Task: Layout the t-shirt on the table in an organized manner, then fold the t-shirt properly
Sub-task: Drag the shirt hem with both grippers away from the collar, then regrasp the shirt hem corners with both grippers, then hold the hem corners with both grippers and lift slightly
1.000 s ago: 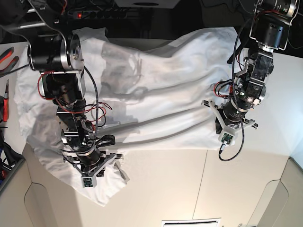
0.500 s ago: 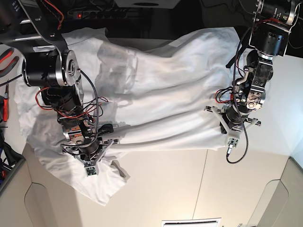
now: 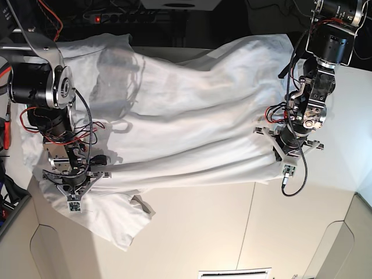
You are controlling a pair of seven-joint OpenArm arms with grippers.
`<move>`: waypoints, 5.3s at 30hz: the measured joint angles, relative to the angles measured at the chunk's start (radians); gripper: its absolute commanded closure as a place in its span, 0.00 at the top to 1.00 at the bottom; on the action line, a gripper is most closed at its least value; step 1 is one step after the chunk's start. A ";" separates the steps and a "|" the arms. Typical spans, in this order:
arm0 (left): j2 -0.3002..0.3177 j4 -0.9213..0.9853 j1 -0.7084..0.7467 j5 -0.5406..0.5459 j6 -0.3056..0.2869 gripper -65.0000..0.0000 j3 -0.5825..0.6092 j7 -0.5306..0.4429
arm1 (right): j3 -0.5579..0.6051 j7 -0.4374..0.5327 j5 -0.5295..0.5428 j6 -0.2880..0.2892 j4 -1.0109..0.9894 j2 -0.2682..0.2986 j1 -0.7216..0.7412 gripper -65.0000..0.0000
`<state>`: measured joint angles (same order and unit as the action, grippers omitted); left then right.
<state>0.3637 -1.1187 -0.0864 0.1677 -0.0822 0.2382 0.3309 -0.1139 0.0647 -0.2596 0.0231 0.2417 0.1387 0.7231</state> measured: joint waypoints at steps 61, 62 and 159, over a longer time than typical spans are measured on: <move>-0.007 0.090 -0.097 0.108 -0.277 0.00 -0.004 0.076 | -0.002 -0.558 0.354 0.171 0.911 0.083 -0.571 0.00; -0.012 0.119 -0.114 0.104 -0.279 0.00 -0.004 0.060 | -0.002 -0.548 0.354 0.171 0.910 0.083 -0.571 0.00; 0.066 0.233 -0.348 0.146 -0.147 0.00 0.000 0.035 | 0.018 -0.353 0.323 0.220 0.916 -0.026 -0.466 0.00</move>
<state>0.4297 -0.8860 -0.4347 0.3134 -0.2291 0.2382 0.3660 -0.0959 -0.2886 0.0631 0.2436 1.1576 0.1131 0.2573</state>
